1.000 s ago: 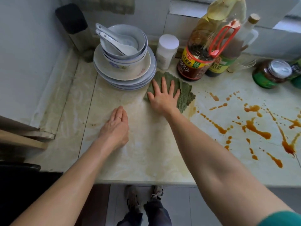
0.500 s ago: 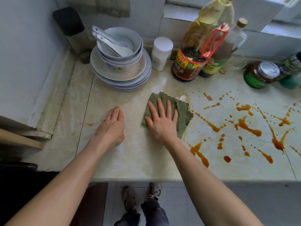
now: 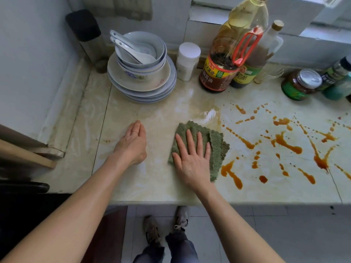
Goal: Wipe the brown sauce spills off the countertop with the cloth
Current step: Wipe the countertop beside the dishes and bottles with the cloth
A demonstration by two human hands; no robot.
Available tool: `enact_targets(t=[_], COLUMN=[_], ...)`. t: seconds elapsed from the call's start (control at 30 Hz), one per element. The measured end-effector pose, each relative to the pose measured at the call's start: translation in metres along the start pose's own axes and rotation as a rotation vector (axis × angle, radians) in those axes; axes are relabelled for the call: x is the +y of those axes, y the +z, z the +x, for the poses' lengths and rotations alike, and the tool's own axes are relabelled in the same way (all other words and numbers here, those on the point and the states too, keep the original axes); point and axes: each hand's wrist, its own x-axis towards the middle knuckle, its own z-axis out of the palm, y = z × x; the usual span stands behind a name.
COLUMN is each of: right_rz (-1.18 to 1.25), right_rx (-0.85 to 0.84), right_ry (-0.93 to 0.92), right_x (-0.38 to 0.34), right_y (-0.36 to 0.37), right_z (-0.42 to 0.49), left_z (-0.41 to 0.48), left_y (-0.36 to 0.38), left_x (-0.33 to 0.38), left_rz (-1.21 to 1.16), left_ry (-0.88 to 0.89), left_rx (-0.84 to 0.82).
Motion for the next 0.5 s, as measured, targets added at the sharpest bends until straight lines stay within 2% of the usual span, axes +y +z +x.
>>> enact_targets(t=[0.1,0.2,0.3,0.4,0.5], right_rz=[0.028,0.004,-0.013,0.038,0.081], right_rx=[0.014,0.009,0.043,0.031,0.019], right_ry=[-0.145,-0.31,-0.21,-0.059,-0.093], right_x=[-0.023,-0.002,0.029,0.02,-0.012], right_y=[0.003,0.002,0.003,0.003,0.004], right_z=[-0.031,-0.054,-0.05,-0.047,-0.062], left_z=[0.002,0.004,0.004,0.003,0.0], left_y=[0.004,0.006,0.004,0.001,0.0], left_x=[-0.001,-0.006,-0.007,-0.006,0.002], left_rz=[0.012,-0.002,-0.025,-0.064,-0.12], left_ry=[0.003,0.004,0.007,0.003,0.038], left_rx=[0.011,0.011,-0.001,0.01,0.09])
